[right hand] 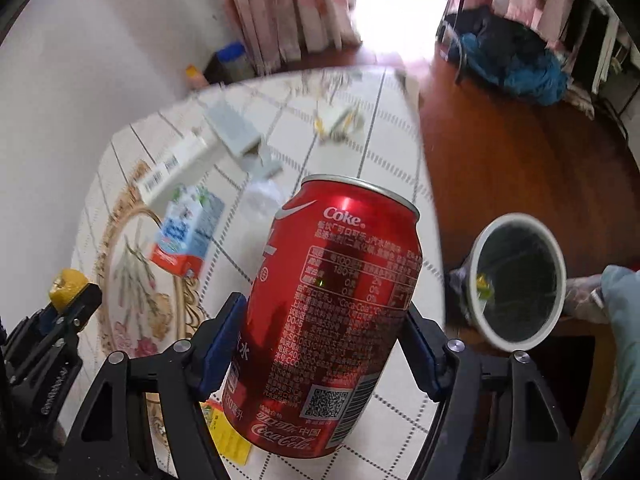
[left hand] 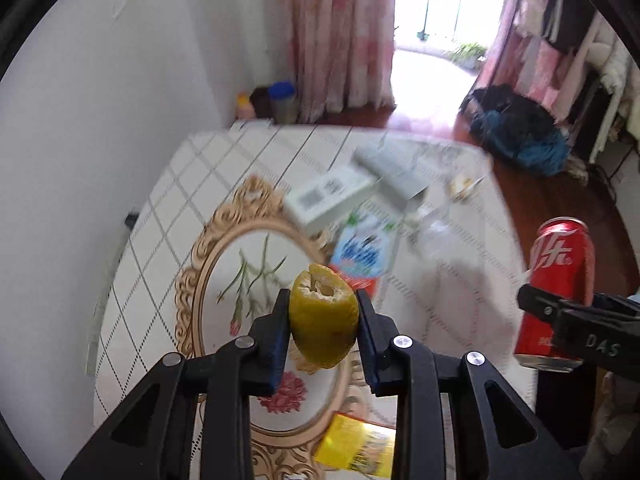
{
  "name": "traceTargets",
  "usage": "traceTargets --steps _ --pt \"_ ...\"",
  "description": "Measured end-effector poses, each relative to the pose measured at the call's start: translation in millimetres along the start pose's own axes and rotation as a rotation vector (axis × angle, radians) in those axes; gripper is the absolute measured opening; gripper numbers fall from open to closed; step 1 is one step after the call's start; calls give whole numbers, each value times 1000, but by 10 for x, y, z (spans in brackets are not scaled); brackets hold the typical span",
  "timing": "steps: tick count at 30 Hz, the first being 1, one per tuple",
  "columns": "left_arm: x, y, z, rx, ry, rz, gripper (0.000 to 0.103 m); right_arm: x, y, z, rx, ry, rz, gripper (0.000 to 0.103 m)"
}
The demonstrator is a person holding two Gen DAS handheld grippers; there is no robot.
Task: Collect trash
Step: 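Carry the lemon and can over the bin and open both tools to drop them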
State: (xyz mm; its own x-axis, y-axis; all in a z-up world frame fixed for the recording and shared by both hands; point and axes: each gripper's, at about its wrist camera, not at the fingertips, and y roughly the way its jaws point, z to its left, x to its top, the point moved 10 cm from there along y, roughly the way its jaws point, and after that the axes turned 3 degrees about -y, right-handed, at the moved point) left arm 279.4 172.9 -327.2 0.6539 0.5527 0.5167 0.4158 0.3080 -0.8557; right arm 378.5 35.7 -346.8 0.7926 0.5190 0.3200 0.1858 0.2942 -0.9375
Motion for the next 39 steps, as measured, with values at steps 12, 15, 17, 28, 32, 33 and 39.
traceTargets --steps 12,15,17,28,32,33,39 --pt "471 -720 -1647 -251 151 -93 27 301 -1159 -1301 -19 132 -212 74" --pt "440 -643 -2129 -325 178 -52 27 252 -1253 -1866 -60 177 -218 73" --pt "369 -504 -2524 -387 189 10 27 189 -1223 -2247 -102 201 -206 73" --pt "-307 787 -3984 -525 243 430 32 -267 32 -3833 -151 333 48 73" --pt "-473 1118 -4220 -496 263 531 46 -268 518 -4071 -151 344 125 73" --pt "-488 1172 -4250 -486 270 543 49 -264 617 -4136 -149 352 139 73" --pt "-415 1319 -4128 -431 232 528 93 -349 1137 -4361 -148 388 244 82"
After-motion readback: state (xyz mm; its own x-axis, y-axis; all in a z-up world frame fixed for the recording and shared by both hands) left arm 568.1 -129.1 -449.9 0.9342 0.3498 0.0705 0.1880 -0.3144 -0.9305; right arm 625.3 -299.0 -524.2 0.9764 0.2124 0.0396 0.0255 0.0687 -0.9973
